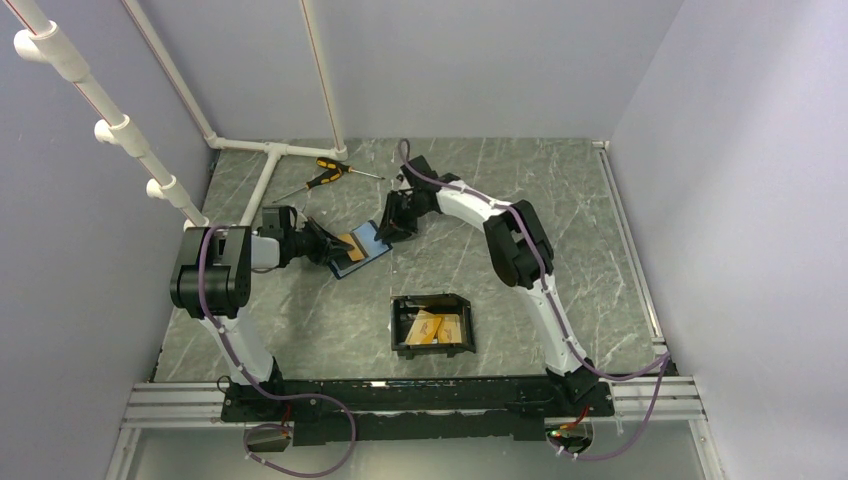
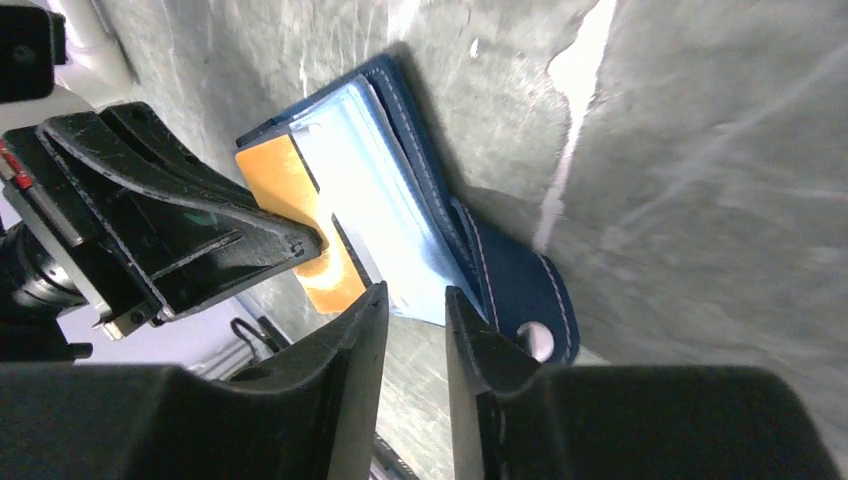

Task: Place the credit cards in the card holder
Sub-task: Insert the credit card into the card holder.

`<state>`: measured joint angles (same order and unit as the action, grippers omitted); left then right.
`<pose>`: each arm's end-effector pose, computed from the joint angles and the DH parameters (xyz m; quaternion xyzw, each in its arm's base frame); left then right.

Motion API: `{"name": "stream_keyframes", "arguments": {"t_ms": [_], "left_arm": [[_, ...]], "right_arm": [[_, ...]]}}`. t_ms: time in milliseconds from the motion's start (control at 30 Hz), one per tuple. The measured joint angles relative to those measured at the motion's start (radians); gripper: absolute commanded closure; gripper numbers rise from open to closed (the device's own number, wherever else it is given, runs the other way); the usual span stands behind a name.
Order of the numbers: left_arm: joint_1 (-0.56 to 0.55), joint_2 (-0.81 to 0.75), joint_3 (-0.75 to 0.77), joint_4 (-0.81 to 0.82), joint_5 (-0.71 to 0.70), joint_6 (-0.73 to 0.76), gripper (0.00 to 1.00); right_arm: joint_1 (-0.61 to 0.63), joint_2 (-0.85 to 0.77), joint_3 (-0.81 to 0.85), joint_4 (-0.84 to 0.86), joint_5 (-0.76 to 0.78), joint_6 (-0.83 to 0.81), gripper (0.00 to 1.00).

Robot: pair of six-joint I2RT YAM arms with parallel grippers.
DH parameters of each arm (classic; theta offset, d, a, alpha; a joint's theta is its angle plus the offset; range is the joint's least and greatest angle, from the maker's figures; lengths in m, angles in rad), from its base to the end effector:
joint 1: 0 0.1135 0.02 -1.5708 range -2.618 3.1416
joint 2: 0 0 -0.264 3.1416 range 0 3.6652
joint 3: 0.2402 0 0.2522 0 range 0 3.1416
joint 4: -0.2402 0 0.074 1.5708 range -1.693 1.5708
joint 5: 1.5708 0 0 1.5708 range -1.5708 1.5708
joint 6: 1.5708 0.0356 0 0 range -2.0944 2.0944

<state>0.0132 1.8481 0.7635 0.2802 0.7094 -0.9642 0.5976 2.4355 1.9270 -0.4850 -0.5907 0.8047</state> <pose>0.3301 -0.0188 0.1061 -0.2937 0.8289 -0.4469 0.1643 0.4192 0.3093 0.1312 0.0124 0.9208 0.3889 0.0281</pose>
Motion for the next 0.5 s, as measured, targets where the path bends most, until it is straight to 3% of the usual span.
{"name": "stream_keyframes", "arguments": {"t_ms": [233,500], "left_arm": [[0.000,0.000,0.000,0.000,0.000,0.003,1.00],[-0.001,0.014,0.024,-0.026,0.008,0.014,0.99]], "right_arm": [[-0.055,0.002,0.112,-0.126,0.042,-0.137,0.57],[-0.055,0.089,0.193,-0.151,0.025,-0.175,0.75]]}}
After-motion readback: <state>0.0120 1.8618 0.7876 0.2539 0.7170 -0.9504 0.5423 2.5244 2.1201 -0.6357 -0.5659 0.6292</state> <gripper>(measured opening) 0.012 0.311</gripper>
